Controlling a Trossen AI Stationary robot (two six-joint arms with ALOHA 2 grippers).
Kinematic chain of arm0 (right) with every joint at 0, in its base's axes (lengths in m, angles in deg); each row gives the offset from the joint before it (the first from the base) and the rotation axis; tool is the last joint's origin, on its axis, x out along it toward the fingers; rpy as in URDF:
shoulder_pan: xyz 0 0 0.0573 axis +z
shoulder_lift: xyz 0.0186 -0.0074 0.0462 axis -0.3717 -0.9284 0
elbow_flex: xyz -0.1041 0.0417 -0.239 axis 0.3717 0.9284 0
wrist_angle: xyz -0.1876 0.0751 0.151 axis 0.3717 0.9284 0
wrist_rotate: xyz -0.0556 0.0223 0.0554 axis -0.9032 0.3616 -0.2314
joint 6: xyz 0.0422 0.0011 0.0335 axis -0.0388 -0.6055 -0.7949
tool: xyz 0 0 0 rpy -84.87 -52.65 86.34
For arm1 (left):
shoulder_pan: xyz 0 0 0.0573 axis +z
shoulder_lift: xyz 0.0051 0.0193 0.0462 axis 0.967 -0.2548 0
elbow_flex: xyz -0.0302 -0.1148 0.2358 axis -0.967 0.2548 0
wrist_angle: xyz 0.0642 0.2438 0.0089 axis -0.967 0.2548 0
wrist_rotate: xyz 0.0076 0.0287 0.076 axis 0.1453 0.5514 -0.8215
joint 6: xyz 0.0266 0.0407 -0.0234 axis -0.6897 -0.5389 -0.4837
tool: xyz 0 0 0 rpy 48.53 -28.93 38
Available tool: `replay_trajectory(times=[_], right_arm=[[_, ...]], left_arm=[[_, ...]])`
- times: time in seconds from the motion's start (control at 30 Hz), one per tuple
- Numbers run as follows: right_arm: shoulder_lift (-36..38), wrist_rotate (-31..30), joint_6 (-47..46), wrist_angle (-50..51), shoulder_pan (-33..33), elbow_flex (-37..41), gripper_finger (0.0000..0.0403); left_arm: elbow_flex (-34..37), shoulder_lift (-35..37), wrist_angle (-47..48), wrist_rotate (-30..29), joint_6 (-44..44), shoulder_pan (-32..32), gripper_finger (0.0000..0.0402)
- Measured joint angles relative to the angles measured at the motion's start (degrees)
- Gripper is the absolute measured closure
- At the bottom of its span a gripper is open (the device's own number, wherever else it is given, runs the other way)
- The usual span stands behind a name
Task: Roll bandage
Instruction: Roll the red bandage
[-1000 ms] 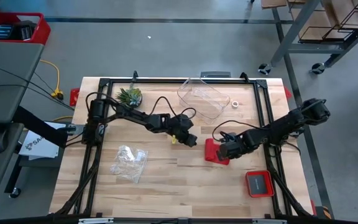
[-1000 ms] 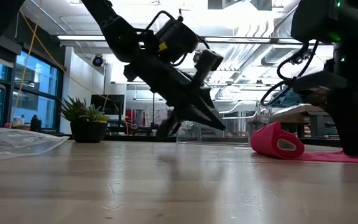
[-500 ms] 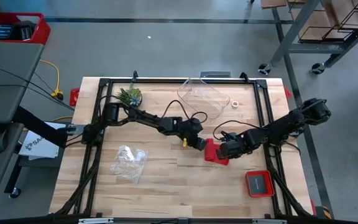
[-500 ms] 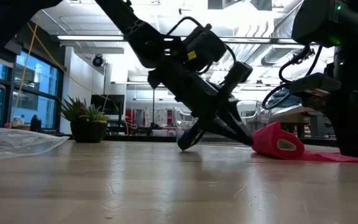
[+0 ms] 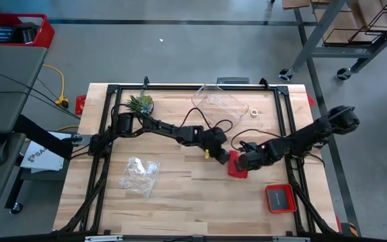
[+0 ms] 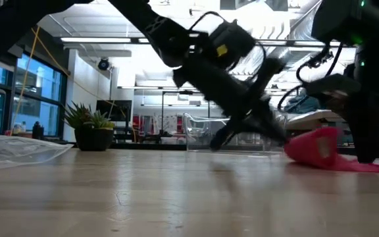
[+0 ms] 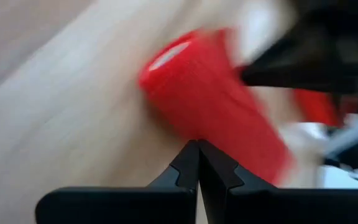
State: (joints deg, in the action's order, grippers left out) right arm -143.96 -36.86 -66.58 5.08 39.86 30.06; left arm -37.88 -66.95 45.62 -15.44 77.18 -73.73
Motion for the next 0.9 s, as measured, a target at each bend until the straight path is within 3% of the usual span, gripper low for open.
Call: replay_trajectory(times=[0.13, 0.37, 0.47, 0.7, 0.9], right_arm=[[5.3, -3.18, 0.01, 6.03, -0.03, -2.53, 0.0403], [14.23, -7.9, -0.11, 20.59, 1.0, -7.06, 0.0403], [16.67, -8.21, -0.11, 22.46, 1.3, -7.78, 0.0403], [14.61, -7.09, -0.22, 23.15, 1.21, -7.74, 0.0403], [10.37, -5.67, 5.61, 17.47, -1.35, -7.69, 0.0403]], left_arm=[[-2.73, 0.11, -6.98, 3.34, -3.01, -0.4, 0.0402], [-6.08, 0.12, -8.44, 6.95, -5.95, 0.34, 0.0402], [-6.55, 0.12, -7.83, 9.77, -5.99, 1.37, 0.0402], [-6.63, 0.12, 1.39, 11.88, -9.78, 3.48, 0.0402], [-6.61, 0.12, 7.57, 15.82, -16.03, 5.3, 0.0401]])
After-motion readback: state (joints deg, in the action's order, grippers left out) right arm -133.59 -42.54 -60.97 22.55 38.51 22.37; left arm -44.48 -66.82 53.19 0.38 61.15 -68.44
